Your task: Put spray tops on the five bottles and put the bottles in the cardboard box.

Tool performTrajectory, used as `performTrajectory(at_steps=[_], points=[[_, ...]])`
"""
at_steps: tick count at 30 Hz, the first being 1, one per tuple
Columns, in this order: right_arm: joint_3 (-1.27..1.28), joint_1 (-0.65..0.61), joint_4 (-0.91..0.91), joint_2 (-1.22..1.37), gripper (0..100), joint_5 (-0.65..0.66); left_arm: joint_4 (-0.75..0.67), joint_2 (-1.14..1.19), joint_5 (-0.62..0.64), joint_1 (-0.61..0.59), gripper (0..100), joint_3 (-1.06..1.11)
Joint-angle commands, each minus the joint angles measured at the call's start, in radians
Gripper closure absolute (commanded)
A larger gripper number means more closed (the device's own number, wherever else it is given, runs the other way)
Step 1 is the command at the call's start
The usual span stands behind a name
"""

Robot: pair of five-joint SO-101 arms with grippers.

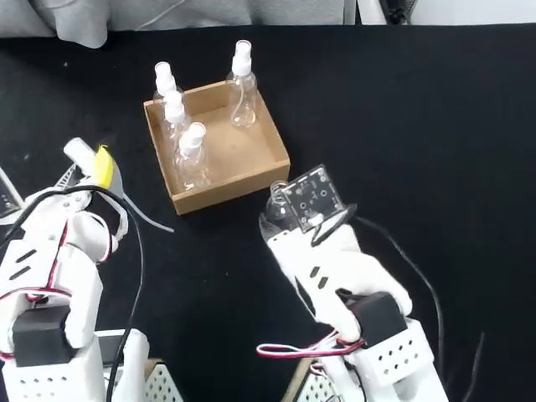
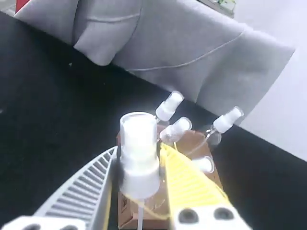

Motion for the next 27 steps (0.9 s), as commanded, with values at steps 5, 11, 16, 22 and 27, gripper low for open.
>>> performTrajectory(at_steps=[5, 11, 16, 22, 27], points=[[0.059, -0.071, -0.092, -0.070, 90.3, 0.002, -0.095, -0.015, 0.160, 0.002, 97, 0.071], [0.079, -0.081, -0.094, -0.104, 90.3, 0.002, -0.130, -0.015, 0.201, 0.002, 97, 0.117], [0.090, -0.081, -0.095, -0.108, 90.2, 0.003, -0.130, -0.015, 0.278, 0.002, 97, 0.122], [0.160, -0.137, -0.172, -0.108, 90.3, 0.055, -0.130, -0.015, 0.347, 0.002, 97, 0.122], [0.194, -0.141, -0.210, -0.108, 90.3, 0.104, -0.130, -0.015, 0.385, -0.012, 97, 0.119]])
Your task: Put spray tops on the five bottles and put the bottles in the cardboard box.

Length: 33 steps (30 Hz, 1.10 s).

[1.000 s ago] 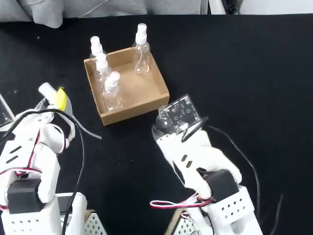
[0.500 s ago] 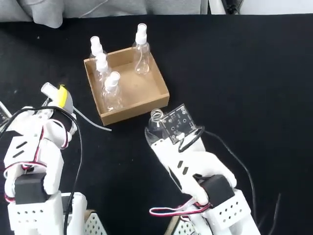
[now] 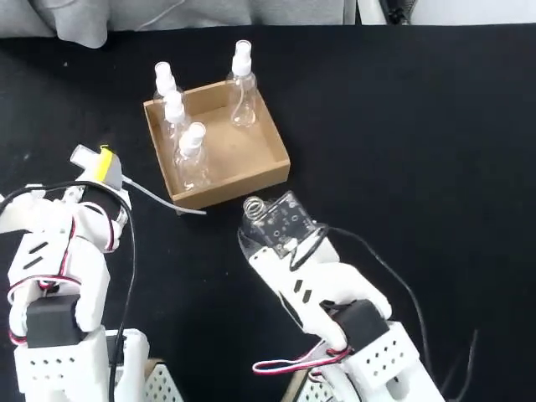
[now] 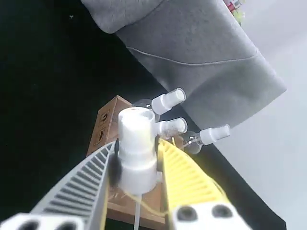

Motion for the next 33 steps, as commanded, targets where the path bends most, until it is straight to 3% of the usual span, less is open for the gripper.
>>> performTrajectory(at_steps=[1, 7, 17, 23, 33], points=[[-0.004, -0.017, -0.041, -0.027, 90.3, 0.023, -0.026, -0.015, 0.041, -0.030, 97, -0.025], [-0.002, -0.017, -0.041, -0.027, 90.3, 0.026, -0.028, -0.015, 0.087, -0.119, 97, -0.030], [0.035, -0.018, -0.069, -0.028, 90.3, 0.117, -0.032, -0.015, 0.087, -0.117, 97, -0.096], [0.068, -0.018, -0.123, -0.028, 90.3, 0.118, -0.132, -0.015, 0.086, -0.114, 97, -0.101], [0.074, -0.025, -0.126, -0.028, 90.2, 0.173, -0.133, -0.015, 0.081, 0.102, 97, -0.068]])
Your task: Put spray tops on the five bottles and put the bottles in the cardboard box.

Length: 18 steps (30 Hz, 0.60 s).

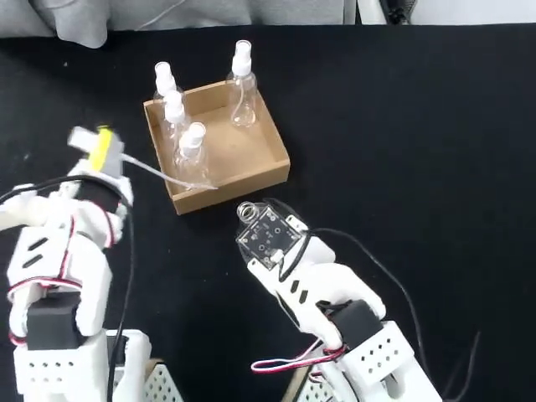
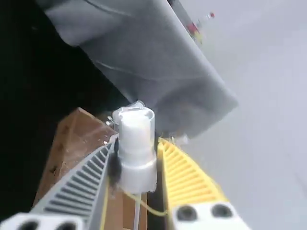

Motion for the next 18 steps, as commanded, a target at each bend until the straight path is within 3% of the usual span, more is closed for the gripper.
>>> performTrajectory(at_steps=[1, 18], points=[[0.001, -0.034, -0.032, -0.028, 90.2, 0.012, -0.018, -0.015, 0.002, 0.054, 97, -0.041], [0.048, -0.063, -0.080, -0.028, 90.2, 0.058, 0.029, -0.017, 0.003, 0.065, 97, -0.067]])
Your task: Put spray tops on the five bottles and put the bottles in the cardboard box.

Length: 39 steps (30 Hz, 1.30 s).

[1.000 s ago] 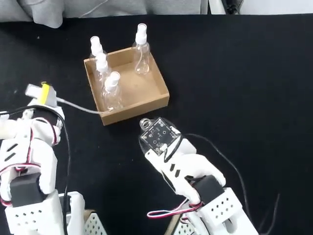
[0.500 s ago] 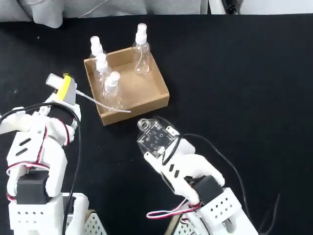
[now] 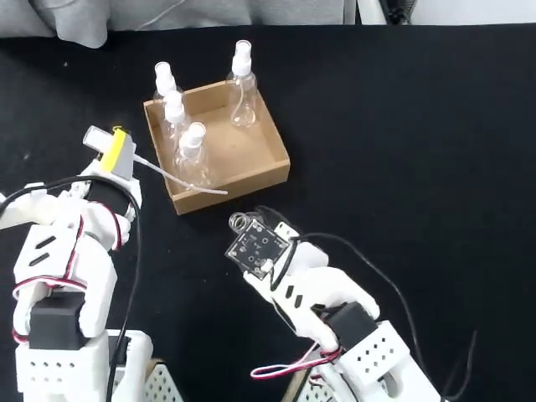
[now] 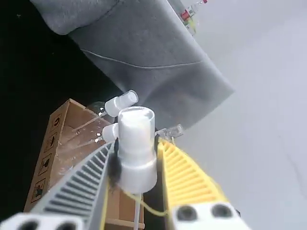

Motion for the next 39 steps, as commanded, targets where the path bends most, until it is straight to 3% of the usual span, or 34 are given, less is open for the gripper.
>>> performTrajectory(at_steps=[1, 10, 15, 39], points=[[0.005, -0.017, -0.066, -0.028, 90.2, 0.006, 0.046, -0.023, 0.002, 0.012, 97, -0.079], [0.028, -0.017, -0.117, -0.028, 90.3, 0.006, 0.068, -0.187, -0.025, 0.012, 97, -0.039], [0.028, -0.017, -0.120, -0.028, 90.3, 0.006, 0.074, -0.239, -0.071, 0.091, 97, 0.007], [0.028, -0.021, -0.114, -0.028, 90.3, 0.006, 0.064, -0.245, -0.107, 0.113, 97, 0.119]])
